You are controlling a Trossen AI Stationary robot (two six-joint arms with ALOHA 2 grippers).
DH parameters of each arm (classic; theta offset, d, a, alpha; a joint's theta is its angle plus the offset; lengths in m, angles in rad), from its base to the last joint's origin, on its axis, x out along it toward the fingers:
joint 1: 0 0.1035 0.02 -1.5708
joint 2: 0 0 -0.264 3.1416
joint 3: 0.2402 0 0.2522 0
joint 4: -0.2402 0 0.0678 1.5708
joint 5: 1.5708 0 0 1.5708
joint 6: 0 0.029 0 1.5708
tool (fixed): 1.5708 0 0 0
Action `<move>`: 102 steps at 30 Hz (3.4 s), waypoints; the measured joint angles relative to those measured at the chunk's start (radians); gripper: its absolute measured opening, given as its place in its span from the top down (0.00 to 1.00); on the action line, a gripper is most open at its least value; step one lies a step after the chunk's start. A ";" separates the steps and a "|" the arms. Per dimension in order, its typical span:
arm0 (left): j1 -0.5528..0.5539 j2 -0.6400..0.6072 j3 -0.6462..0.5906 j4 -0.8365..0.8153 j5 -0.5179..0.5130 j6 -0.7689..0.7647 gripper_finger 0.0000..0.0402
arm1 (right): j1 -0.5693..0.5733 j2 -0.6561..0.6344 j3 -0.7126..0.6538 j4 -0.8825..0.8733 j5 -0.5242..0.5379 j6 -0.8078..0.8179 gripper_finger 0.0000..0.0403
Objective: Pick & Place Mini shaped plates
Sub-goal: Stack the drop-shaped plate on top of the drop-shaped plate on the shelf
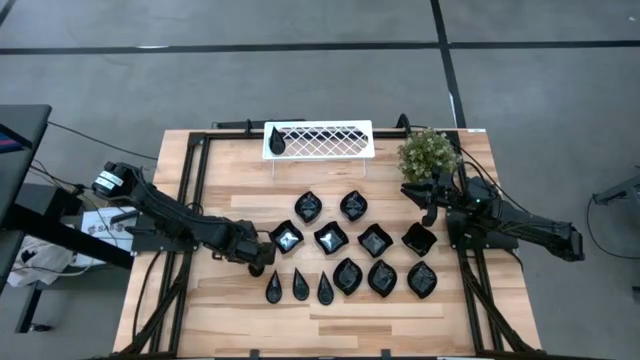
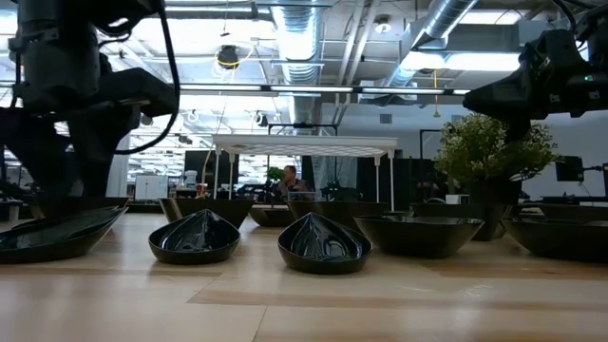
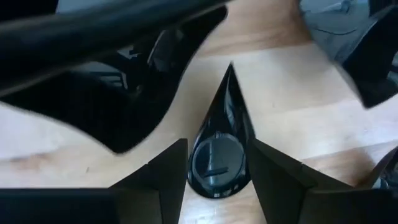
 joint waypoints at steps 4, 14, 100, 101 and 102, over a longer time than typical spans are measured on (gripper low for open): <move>0.030 0.000 0.000 -0.002 0.000 0.049 0.60 | 0.000 0.000 0.000 0.000 0.000 0.000 0.82; 0.030 0.000 0.000 0.003 0.005 0.062 0.60 | 0.000 0.000 0.000 0.000 0.000 0.000 0.82; 0.017 -0.090 -0.051 0.060 0.120 0.045 0.99 | 0.000 0.000 0.000 0.000 0.000 0.000 0.82; 0.017 -0.097 -0.051 0.056 0.128 0.046 0.99 | 0.000 0.000 0.000 0.000 0.000 0.000 0.82; 0.017 -0.105 -0.051 0.053 0.131 0.045 0.99 | 0.000 0.000 0.000 0.000 0.000 0.000 0.82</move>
